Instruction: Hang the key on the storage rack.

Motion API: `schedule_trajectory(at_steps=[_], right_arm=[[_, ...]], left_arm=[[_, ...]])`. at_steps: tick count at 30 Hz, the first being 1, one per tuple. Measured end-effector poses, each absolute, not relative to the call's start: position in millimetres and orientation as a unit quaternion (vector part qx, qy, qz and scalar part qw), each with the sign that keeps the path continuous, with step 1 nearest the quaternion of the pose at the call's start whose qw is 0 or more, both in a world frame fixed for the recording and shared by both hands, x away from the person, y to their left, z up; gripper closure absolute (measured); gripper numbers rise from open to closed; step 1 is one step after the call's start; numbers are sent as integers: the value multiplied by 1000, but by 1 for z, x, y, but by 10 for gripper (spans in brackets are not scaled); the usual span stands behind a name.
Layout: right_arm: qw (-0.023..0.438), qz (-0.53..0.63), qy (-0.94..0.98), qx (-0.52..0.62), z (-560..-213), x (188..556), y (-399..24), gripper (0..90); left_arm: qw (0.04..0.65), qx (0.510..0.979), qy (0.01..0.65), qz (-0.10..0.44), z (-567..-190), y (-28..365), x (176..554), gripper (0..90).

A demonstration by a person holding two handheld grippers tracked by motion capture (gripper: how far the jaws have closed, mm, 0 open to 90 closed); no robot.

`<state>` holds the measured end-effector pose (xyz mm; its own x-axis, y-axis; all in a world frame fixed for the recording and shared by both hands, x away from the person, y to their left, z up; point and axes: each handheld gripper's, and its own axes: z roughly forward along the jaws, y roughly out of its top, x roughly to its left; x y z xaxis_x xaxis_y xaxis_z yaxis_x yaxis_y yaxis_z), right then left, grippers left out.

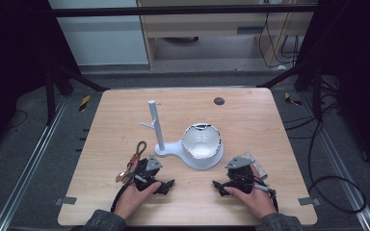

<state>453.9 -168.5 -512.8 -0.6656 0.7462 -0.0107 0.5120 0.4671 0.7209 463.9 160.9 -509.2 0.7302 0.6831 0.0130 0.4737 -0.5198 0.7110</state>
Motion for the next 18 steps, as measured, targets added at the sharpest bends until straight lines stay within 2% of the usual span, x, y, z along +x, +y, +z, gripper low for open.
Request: schedule_trajectory(at_steps=[11, 18], right_arm=[[166, 355, 839, 377, -513, 453, -169, 5], [167, 355, 839, 377, -513, 452, -170, 5]], left_arm=[[373, 852, 333, 154, -500, 169, 461, 35], [389, 835, 347, 175, -479, 193, 458, 51]])
